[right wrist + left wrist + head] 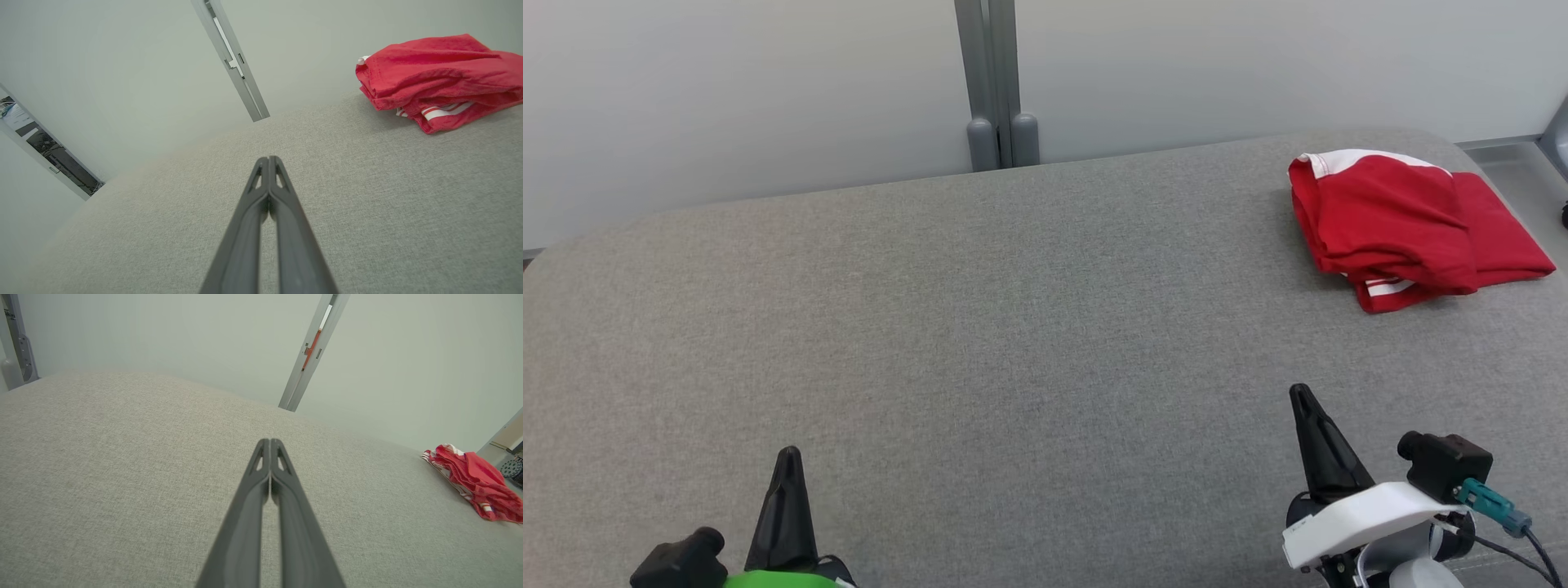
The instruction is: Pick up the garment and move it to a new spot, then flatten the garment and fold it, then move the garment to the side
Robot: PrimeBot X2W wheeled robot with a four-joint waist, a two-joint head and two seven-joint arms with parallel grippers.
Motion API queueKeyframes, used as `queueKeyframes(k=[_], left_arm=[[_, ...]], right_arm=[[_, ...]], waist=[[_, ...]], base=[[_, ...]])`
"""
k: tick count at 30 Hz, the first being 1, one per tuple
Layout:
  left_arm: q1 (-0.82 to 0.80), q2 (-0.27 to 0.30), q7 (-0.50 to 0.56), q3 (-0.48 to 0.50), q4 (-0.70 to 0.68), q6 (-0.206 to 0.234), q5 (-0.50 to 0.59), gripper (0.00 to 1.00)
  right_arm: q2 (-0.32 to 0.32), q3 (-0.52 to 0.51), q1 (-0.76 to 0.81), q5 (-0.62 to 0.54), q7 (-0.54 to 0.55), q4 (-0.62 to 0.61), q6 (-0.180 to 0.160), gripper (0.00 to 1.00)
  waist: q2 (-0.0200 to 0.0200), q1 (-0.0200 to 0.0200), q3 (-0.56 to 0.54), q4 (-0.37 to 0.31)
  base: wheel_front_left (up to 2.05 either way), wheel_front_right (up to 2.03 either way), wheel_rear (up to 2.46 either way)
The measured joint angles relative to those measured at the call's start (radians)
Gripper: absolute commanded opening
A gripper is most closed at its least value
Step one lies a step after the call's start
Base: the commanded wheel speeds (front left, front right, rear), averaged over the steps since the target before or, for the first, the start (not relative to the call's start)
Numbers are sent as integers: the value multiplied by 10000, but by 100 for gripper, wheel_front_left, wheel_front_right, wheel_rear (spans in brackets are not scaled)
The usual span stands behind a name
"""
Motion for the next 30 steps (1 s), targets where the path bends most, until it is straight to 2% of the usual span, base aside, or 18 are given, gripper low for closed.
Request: queueKeyframes(k=[30], left_arm=[[-916, 198, 978, 443, 715, -481, -4692, 0]], right_arm=[[-52, -696, -308, 4604, 1028, 104, -2, 0]], waist=[[0, 0, 54, 111]], base=[[0, 0, 0]])
